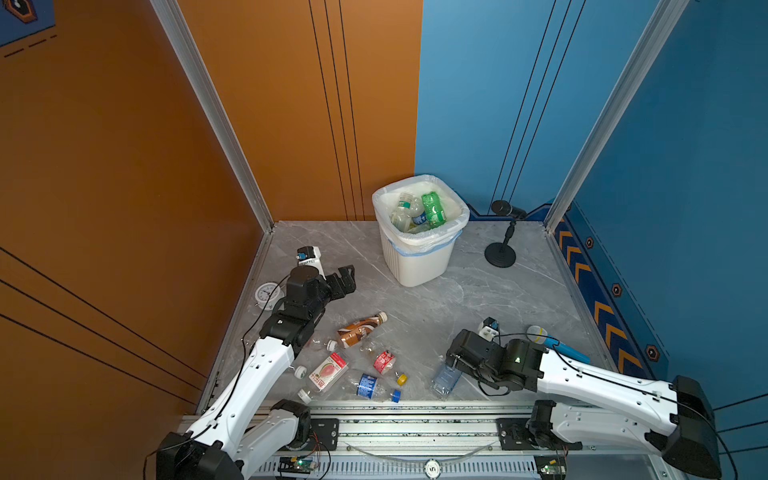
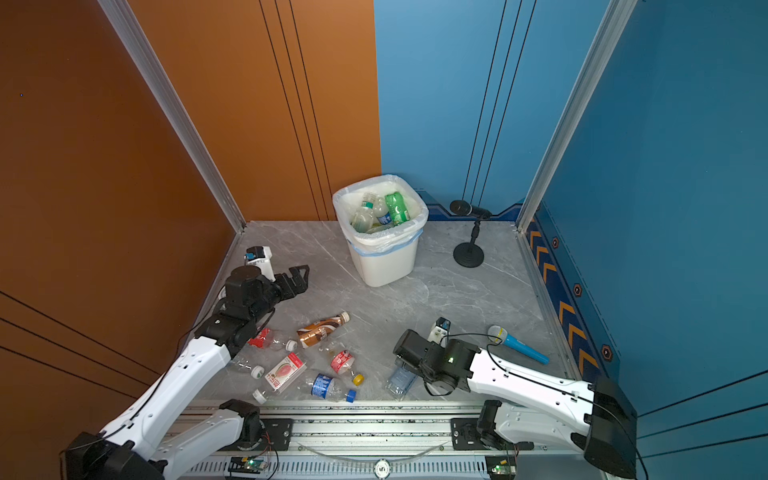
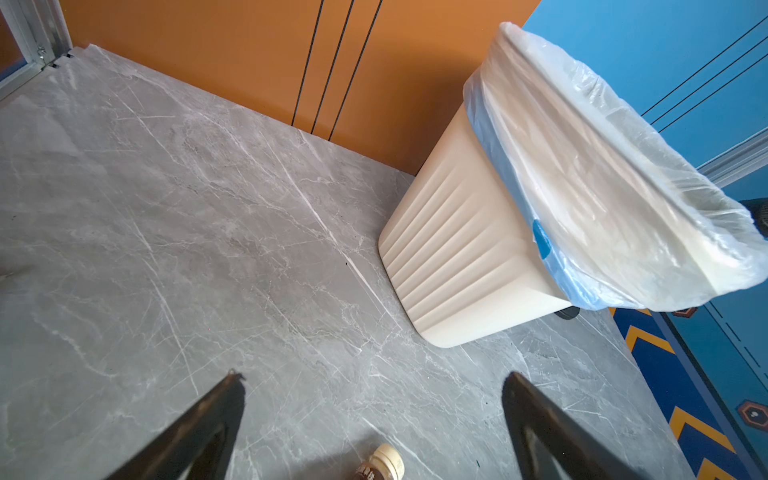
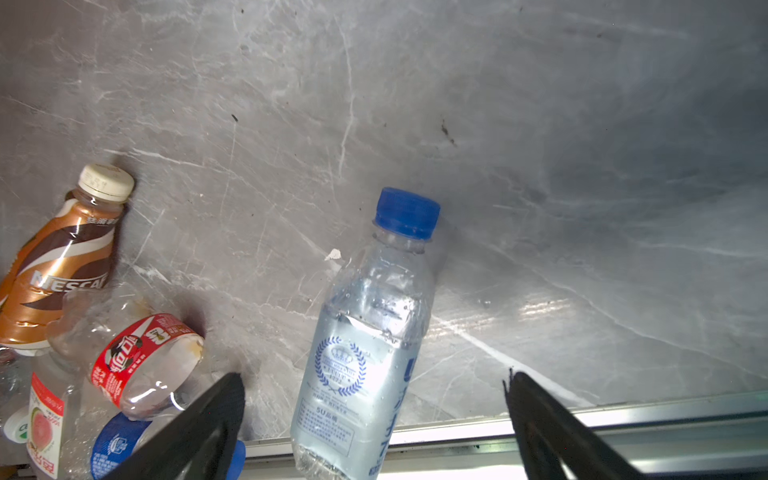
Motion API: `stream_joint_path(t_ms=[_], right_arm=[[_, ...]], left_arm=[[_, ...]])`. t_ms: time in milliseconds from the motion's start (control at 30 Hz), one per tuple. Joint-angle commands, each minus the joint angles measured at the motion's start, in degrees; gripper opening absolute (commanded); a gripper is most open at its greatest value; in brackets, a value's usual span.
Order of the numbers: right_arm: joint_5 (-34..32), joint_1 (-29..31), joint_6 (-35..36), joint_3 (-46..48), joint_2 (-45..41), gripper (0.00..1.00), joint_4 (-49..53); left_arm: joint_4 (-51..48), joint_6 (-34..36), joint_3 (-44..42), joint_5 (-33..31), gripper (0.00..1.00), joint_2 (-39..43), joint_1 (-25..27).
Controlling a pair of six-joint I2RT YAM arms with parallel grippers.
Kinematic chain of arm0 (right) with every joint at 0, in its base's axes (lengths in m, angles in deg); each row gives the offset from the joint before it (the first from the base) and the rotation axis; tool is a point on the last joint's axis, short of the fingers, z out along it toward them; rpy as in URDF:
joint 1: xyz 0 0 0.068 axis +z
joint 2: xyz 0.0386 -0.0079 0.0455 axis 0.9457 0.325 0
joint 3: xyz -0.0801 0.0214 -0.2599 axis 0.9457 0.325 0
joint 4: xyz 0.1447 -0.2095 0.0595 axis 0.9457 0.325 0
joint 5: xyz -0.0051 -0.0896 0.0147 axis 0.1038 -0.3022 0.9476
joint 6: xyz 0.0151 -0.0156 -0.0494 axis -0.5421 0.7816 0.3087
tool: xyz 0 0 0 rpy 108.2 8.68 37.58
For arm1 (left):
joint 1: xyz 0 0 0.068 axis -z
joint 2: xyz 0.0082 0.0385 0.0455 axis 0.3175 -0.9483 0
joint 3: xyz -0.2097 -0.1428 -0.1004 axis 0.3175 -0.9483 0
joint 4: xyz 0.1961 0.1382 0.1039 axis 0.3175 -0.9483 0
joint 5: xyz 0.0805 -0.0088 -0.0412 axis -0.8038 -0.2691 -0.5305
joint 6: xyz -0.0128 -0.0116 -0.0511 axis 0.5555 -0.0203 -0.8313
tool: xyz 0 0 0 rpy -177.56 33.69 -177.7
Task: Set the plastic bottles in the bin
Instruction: 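Withdraw the left gripper while the right gripper reaches the blue-capped water bottle, then lower the right gripper onto the blue-capped water bottle and grasp it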
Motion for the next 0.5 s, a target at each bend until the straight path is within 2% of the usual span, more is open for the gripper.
stream_joint_path(t_ms=[0,300,467], right_arm=[[-1.48,1.74,-4.95,-0.23,2.63,1.00,-1.64],[1.16,2.94,-6.53,0.35,10.56,0.95,-8.82],[2.81,2.41,-7.23,1.45,14.15,0.85,-14.11]], left_arm=[[0.10,-0.89,-1.10,2.61,0.98,1.12,-1.11],[-1.02,-1.29,-2.06,4.35,0.98,2.94,-3.08],[-2.05,-1.57,-2.45,4.76,0.98,4.27,-4.04]])
